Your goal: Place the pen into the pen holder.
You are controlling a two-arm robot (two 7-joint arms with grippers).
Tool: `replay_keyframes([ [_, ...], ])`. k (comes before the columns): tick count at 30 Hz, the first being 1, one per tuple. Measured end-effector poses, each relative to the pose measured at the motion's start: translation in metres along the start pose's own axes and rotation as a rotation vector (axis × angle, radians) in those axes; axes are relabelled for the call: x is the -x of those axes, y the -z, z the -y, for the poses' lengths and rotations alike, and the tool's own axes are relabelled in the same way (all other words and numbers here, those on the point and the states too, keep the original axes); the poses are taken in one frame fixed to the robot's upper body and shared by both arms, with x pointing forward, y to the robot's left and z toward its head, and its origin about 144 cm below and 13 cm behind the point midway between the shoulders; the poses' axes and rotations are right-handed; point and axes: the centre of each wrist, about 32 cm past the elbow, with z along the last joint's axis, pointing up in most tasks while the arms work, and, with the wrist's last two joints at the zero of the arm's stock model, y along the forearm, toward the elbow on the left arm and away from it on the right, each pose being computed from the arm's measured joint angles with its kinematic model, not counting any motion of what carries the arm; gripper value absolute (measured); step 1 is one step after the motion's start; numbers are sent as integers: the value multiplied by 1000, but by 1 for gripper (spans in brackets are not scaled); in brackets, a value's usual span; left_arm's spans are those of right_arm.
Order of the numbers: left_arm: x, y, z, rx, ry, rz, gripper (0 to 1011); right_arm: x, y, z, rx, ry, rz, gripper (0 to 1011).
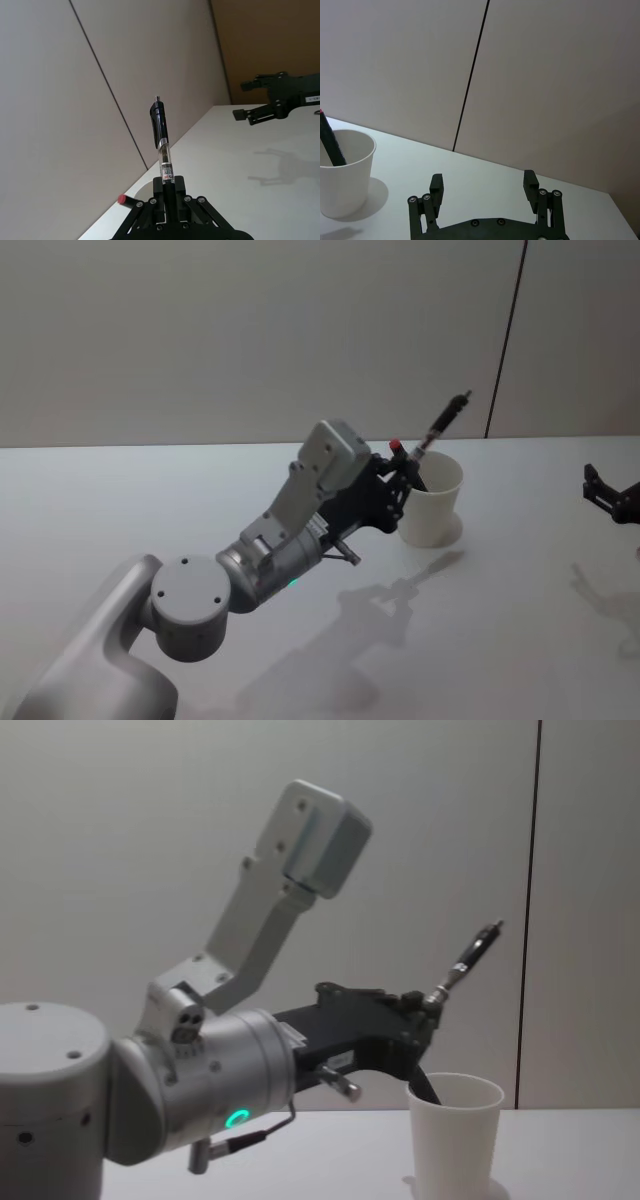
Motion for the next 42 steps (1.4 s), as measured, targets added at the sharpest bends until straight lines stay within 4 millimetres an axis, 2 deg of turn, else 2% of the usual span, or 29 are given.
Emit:
replay_keyframes([
  [17,10,-6,19,-15,113,35,136,0,0,0,0,0,0,1001],
  [42,15,-11,26,-19,165,45,136,0,0,1,-8,-2,-6,1001],
])
